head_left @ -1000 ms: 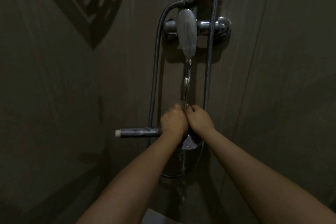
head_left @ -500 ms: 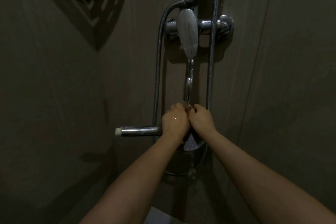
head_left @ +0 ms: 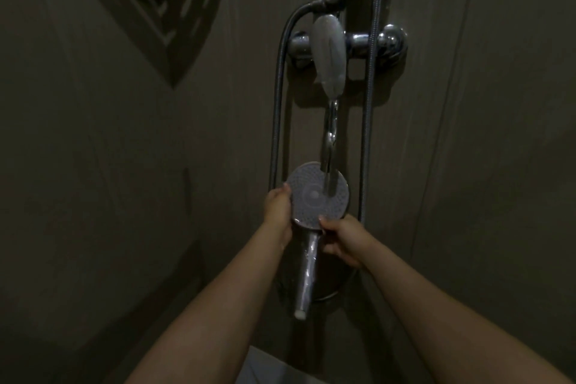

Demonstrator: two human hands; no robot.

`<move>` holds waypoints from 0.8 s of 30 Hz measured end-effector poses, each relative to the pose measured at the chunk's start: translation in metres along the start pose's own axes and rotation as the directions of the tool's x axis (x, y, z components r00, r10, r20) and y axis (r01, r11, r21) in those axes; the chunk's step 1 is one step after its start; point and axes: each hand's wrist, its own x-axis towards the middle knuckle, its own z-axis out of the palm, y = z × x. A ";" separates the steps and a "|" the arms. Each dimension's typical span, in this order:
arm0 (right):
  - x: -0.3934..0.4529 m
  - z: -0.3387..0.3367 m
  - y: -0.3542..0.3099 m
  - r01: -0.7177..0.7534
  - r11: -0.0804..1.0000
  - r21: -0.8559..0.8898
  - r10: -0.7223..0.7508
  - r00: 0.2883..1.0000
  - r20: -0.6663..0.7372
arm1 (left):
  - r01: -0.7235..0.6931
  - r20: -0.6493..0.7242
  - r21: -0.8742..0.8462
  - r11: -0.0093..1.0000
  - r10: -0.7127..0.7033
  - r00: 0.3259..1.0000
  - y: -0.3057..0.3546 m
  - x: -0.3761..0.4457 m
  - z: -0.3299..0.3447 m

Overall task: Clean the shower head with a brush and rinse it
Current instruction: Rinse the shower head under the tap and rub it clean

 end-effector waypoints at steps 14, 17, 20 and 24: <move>-0.005 0.011 0.010 0.033 0.751 -0.660 -0.120 0.989 -0.087 | -0.094 -0.187 -0.222 0.970 0.052 0.981 0.002 0.003 -0.024; -0.003 0.015 0.000 0.041 0.313 -0.949 -0.362 0.929 -0.080 | -0.107 -0.174 -0.378 0.920 0.043 0.984 0.000 -0.003 -0.017; -0.004 0.018 -0.007 0.014 0.030 -0.999 -0.496 0.869 -0.003 | 0.052 -0.015 -0.488 0.871 -0.068 0.998 -0.003 -0.015 -0.004; -0.003 0.010 -0.004 0.039 0.116 -0.992 -0.497 0.867 -0.024 | 0.165 0.128 -0.631 0.758 -0.108 0.986 0.008 -0.022 -0.003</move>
